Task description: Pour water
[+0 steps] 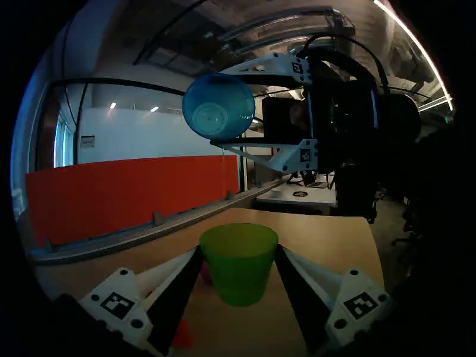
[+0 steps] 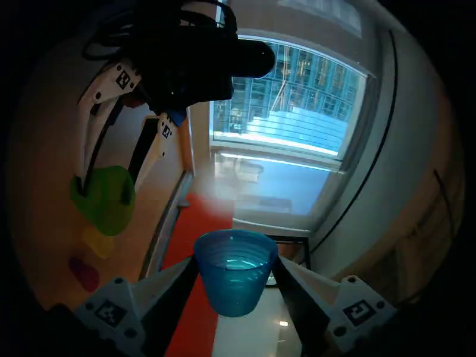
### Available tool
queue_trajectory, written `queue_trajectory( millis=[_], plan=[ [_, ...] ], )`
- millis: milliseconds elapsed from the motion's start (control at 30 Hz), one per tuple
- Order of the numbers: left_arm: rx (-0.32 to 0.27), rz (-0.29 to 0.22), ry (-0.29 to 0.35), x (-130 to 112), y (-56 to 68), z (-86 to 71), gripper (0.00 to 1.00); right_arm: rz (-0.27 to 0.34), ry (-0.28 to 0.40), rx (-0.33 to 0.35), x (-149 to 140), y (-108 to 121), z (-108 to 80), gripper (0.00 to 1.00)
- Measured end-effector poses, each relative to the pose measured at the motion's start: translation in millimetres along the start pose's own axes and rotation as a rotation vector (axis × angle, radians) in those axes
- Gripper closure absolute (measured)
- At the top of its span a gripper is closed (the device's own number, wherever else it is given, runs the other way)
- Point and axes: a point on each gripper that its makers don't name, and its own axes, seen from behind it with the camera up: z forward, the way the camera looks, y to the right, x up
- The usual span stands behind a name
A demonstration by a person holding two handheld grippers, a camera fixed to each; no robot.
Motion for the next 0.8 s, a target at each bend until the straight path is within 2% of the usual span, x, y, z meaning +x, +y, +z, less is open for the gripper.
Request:
queue_trajectory(
  millis=[233,500,633,800],
  plan=[
    [0.001,0.001,0.002,1.1,0.2,-0.2,0.14,0.017,0.004,-0.002,0.7,1.4,-2.2,0.10],
    [0.001,0.003,0.004,2.1,1.1,-1.3,0.14,0.089,0.014,0.003,-1.5,0.3,-7.8,0.11],
    [0.002,0.004,0.004,2.8,1.1,-1.6,0.14,0.158,0.019,0.001,-3.2,-0.5,-11.3,0.11],
    [0.000,0.002,0.005,2.7,1.8,-1.8,0.14,0.292,0.036,-0.002,-1.8,-2.8,-17.0,0.11]
  ],
)
